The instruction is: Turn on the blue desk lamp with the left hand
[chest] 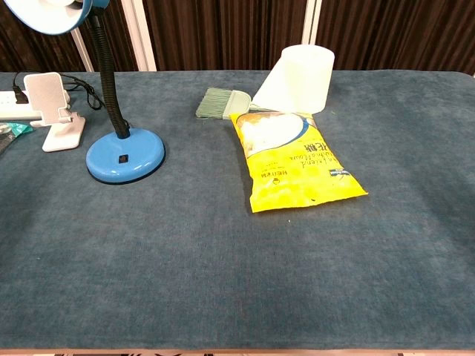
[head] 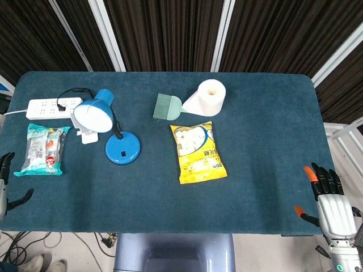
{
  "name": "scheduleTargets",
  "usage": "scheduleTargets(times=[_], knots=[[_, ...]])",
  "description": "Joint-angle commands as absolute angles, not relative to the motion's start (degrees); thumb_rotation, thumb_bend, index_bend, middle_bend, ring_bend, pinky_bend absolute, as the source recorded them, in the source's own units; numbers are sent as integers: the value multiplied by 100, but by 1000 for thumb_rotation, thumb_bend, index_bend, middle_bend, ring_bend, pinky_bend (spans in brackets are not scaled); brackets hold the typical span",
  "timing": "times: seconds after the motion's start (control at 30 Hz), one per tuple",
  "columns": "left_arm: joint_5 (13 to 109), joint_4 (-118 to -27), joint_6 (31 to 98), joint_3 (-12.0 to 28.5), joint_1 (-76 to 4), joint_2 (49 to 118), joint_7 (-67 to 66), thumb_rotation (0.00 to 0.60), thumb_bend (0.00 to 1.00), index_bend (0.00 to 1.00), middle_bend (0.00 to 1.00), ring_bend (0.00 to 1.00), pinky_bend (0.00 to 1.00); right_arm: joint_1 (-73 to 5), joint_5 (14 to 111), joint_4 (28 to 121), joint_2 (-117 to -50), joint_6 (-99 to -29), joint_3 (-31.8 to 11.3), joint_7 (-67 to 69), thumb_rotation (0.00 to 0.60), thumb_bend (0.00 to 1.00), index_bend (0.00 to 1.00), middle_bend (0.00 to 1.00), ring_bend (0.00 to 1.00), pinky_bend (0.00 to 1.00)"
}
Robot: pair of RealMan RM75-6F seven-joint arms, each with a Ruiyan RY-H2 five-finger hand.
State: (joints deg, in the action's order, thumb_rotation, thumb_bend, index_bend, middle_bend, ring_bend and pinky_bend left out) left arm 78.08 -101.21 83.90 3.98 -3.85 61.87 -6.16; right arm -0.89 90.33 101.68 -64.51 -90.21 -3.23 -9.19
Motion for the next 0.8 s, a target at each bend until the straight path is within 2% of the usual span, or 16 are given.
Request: scheduleTargets(times=[0.03,0.57,0.8], knots=[[7806,-10126,8395,396,-383,6189,-639,600,193,111,64,0,76,-88,9025,10171,-6452,-9019,-325,-927,600,236,57,18,51,11],[7829,-10109,8387,385,-393,6197,-698,600,226,111,64,0,76,-79,8946,10222,-6444,-9022,-350,-970,600,235,57,18,51,11],[7899,-10089,8381,352,-403,6209,-746,600,309,111,66,0,76,-79,8888,10231,-6448,-9007,-367,-1000,600,235,57,18,51,11]])
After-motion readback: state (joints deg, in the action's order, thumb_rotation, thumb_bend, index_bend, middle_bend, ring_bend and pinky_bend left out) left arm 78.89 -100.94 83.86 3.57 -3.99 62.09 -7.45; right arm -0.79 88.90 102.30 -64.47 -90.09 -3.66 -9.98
